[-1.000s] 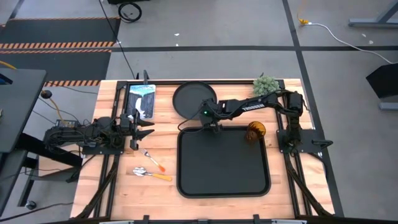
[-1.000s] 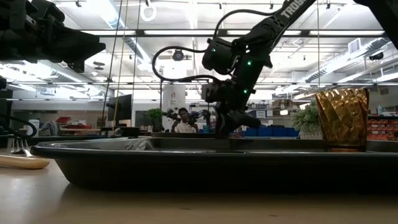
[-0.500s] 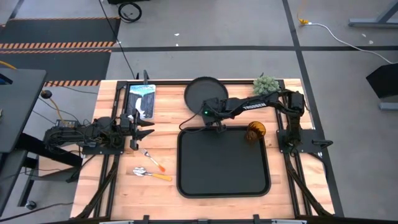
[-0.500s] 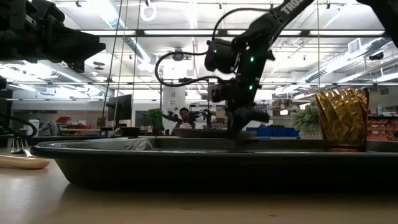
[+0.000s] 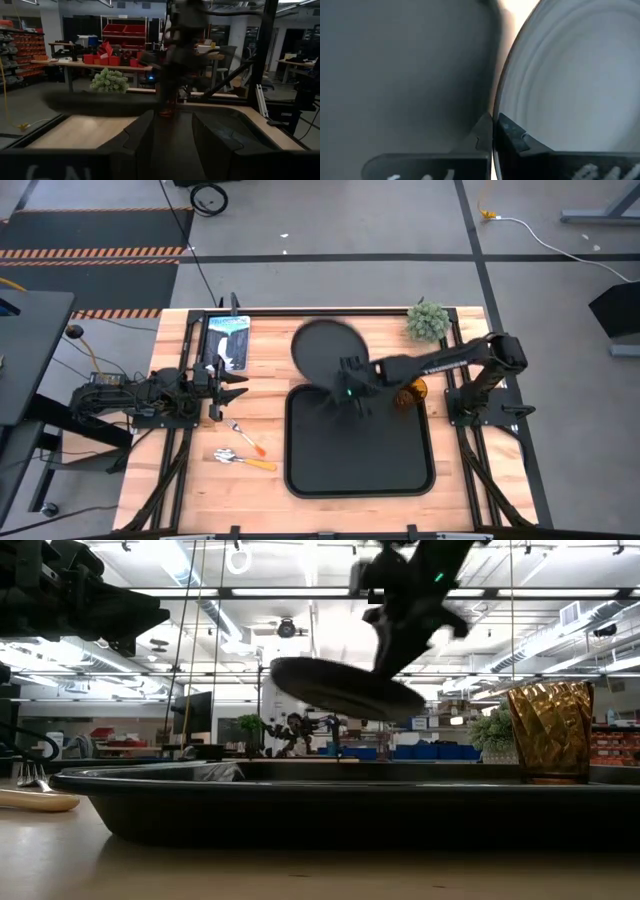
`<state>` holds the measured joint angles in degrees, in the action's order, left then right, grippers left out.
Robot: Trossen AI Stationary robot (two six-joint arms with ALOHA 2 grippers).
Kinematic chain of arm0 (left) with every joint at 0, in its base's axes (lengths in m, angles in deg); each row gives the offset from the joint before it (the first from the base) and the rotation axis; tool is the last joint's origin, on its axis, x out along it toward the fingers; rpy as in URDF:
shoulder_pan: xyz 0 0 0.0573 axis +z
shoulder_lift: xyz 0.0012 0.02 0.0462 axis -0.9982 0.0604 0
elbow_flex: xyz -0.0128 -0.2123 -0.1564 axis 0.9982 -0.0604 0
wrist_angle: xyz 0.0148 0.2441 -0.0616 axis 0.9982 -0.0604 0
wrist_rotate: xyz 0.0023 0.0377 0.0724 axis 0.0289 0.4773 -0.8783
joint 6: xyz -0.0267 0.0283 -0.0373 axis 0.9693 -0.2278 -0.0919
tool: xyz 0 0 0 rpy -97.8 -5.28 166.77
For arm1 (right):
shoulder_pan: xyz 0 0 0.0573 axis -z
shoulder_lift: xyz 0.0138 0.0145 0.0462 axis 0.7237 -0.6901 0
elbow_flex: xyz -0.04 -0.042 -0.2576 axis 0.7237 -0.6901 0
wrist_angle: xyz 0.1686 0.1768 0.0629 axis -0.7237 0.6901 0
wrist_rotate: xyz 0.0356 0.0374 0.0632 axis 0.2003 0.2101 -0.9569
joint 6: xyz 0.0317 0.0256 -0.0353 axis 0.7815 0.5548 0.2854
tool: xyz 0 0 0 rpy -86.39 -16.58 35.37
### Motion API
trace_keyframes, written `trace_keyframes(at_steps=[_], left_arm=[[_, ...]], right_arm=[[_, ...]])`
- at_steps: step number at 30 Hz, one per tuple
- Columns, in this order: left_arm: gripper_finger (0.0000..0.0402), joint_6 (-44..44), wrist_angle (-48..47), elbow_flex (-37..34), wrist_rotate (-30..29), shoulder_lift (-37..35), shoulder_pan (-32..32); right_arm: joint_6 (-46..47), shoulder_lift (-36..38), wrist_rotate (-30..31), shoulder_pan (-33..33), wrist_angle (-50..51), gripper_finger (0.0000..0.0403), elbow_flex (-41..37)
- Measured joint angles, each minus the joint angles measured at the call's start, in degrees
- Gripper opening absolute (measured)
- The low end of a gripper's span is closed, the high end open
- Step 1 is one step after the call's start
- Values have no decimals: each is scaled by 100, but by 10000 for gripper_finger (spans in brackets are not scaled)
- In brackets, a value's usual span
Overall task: Pick and place plate/cup/fork/spoon on tray
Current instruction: Put the black plate on the black tray to the bottom left of the orange cup
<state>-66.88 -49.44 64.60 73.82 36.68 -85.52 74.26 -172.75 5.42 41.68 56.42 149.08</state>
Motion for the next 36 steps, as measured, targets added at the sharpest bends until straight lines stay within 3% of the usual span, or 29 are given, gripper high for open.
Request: trace_keyframes(at_steps=[9,17,29,36], left_arm=[[142,1,-2,-1,-1,0,-1],[142,0,-9,0,3,1,-1],[142,0,4,0,1,0,0],[142,0,-7,1,1,0,0]], right_arm=[[1529,-282,-529,-1604,1016,10,-35],[3165,-495,-545,-2788,946,11,-66],[5033,-853,-794,-3831,817,14,-68],[6068,-898,-910,-4030,496,52,-68]])
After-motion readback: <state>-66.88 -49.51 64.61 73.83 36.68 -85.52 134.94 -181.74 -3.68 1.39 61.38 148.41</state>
